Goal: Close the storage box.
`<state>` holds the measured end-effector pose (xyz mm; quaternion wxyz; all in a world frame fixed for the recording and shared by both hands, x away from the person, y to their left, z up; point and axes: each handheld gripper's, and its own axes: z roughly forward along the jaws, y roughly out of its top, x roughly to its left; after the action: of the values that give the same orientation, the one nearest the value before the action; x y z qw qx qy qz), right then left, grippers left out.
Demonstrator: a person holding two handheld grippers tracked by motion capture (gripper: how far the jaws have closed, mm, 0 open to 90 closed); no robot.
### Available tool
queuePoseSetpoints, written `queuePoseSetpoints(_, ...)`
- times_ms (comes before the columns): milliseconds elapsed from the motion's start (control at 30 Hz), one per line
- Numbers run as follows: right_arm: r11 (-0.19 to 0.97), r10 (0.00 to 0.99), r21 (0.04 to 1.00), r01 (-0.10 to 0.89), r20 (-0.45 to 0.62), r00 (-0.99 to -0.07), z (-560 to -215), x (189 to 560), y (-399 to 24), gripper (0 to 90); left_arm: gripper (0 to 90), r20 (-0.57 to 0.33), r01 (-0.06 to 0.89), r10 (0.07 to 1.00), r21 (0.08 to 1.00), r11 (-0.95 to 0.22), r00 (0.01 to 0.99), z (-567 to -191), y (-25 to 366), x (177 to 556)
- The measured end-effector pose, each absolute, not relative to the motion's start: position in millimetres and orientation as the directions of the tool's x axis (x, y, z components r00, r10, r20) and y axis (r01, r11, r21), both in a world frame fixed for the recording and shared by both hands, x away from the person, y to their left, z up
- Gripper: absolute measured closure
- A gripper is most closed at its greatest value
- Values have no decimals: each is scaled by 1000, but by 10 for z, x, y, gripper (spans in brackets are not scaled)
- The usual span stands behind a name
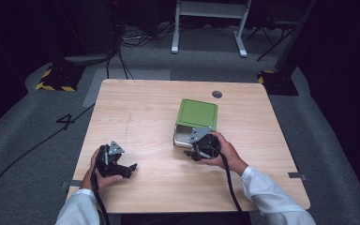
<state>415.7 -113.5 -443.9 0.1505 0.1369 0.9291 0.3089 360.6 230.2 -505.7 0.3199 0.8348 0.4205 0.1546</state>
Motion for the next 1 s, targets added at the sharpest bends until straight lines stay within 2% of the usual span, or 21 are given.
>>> queuePoseSetpoints(567,749,309,654,106,-202,-929,-4238,3905,-1361,397,2,-11,603,801,664,-442,598,-5057,2301,3606)
queuePoseSetpoints(1000,741,339,662,115,-220,-915,-4203,3822,-1730,311,2,-6,599,799,665,-446,601,-5056,2304,3603)
